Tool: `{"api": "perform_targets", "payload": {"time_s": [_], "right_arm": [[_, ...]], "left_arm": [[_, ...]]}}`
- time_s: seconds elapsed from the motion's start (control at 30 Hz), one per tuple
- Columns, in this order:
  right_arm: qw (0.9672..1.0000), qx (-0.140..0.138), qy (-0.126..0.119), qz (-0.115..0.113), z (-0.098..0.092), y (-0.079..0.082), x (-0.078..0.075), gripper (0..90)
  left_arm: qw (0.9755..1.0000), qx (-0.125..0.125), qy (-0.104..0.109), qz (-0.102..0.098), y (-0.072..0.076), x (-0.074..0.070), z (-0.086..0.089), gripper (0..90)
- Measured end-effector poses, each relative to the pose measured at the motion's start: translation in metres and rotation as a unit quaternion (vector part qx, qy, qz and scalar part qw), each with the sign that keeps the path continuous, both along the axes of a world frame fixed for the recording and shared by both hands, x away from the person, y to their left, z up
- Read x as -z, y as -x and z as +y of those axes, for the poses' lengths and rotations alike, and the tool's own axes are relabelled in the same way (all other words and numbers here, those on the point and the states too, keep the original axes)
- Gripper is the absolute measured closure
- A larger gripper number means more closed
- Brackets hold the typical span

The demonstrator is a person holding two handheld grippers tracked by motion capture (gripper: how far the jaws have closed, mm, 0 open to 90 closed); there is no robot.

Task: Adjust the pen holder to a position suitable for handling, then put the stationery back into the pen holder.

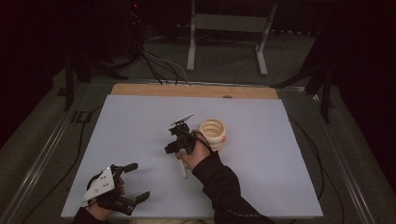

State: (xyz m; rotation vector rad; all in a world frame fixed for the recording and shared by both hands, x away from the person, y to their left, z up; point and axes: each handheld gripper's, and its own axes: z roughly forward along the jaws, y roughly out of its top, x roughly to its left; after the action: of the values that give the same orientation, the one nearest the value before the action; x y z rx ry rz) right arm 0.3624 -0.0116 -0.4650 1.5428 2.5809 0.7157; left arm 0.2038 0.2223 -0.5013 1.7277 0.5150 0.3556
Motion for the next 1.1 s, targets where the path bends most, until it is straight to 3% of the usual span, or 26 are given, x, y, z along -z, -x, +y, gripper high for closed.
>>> {"api": "perform_targets", "payload": {"time_s": [0.2, 0.4, 0.73, 1.1], "right_arm": [[0.999, 0.015, 0.039, 0.018, 0.004, -0.01, 0.015, 53.5], [0.9966, 0.025, 0.072, 0.033, 0.006, -0.017, 0.027, 62.6], [0.9955, 0.022, 0.083, 0.039, 0.014, -0.019, 0.03, 69.3], [0.9926, 0.014, 0.116, 0.036, 0.024, -0.021, 0.031, 77.3]], "left_arm": [[1.0, 0.0, 0.001, 0.001, 0.0, 0.0, 0.0, 0.2], [1.0, -0.001, 0.0, 0.0, 0.0, 0.0, 0.0, 0.2], [1.0, 0.0, 0.0, -0.001, 0.0, 0.0, 0.0, 0.2], [1.0, 0.0, 0.001, -0.002, 0.0, -0.001, 0.0, 0.2]]}}
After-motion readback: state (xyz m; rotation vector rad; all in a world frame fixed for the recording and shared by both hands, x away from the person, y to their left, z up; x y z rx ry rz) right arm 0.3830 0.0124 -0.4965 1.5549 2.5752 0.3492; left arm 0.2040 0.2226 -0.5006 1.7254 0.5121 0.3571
